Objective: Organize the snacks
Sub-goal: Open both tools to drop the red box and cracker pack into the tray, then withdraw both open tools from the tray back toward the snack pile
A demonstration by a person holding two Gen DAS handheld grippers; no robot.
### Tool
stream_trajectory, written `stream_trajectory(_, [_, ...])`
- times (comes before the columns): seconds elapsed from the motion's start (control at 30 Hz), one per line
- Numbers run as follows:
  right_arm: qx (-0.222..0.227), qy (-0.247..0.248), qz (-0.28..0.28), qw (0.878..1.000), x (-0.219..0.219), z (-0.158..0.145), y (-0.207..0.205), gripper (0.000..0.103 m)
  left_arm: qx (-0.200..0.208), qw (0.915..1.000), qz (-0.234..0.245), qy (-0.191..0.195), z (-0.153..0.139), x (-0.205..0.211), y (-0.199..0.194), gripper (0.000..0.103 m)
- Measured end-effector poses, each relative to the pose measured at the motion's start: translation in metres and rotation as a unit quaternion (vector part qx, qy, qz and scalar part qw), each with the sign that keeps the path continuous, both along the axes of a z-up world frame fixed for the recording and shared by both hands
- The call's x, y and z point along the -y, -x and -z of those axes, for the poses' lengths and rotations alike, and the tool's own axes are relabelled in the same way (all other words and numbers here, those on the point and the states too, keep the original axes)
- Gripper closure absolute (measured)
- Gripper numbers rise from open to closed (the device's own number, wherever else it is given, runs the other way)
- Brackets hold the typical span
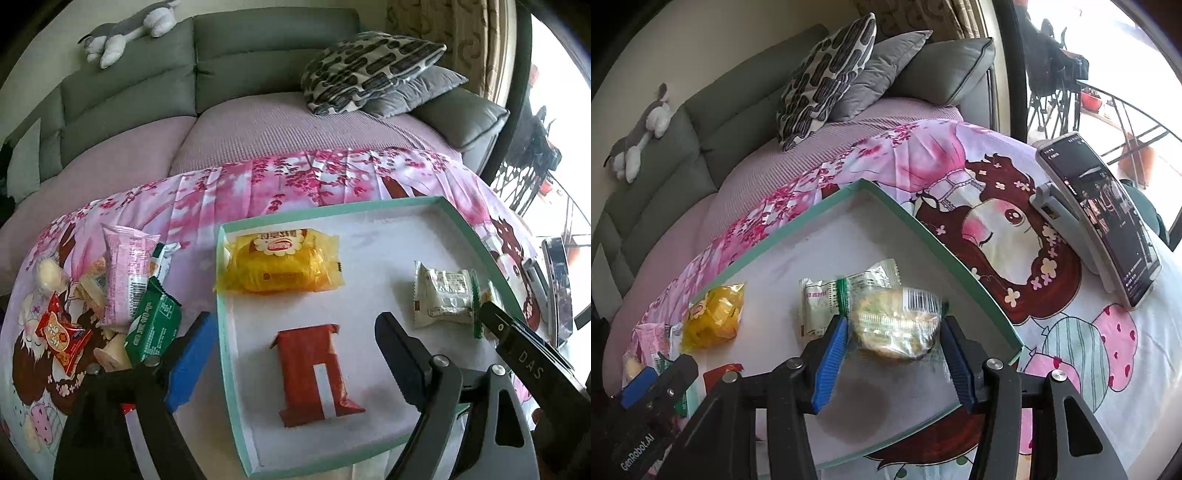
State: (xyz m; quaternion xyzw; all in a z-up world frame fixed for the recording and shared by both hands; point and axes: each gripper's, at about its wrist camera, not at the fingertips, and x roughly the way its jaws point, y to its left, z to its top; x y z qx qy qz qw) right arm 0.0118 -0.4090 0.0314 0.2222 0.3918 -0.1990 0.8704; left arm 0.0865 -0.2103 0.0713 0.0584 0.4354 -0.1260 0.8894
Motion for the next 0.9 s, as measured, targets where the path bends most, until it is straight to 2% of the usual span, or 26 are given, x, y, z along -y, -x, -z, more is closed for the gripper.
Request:
stream_trajectory(0.07, [-0.002,0.003,-0.006,1.000,-0.002,-0.001,-0.001,0.039,0.001,1.0000,-0.008,0.002,0.000,-0.003,0.000,0.015])
stream_trajectory(0.2, [-0.002,0.011,-0.011,1.000,-0.005,-0.002,-0.003,0.012,0.003,0.9996,-0.025,0.007,0.000,-0.012,0.000,0.015])
stream_trajectory(0.3, [-0.006,0.023,-0.014,1.000,-0.008,-0.002,-0.004,0.000,0.006,0.9990,-0.041,0.013,-0.001,-0.020,-0.001,0.010])
stream_trajectory(0.47, [-0.009,0.029,-0.024,0.999,-0.011,0.000,-0.006,0.000,0.015,0.9966,-0.076,0.027,-0.001,-0.035,-0.002,0.007])
stream_trajectory(0.57, [-0.006,0.036,-0.028,0.999,-0.013,0.000,-0.007,0.000,0.027,0.9949,-0.094,0.023,-0.001,-0.044,-0.002,0.002])
stream_trajectory(0.77, [0.000,0.034,-0.026,0.999,-0.014,-0.001,-0.006,0.000,0.045,0.9925,-0.110,0.025,-0.003,-0.058,0.000,0.002])
stream_trajectory(0.9, [0.006,0.036,-0.030,0.999,-0.017,-0.002,-0.006,0.000,0.042,0.9919,-0.115,0.033,-0.004,-0.063,0.001,0.001])
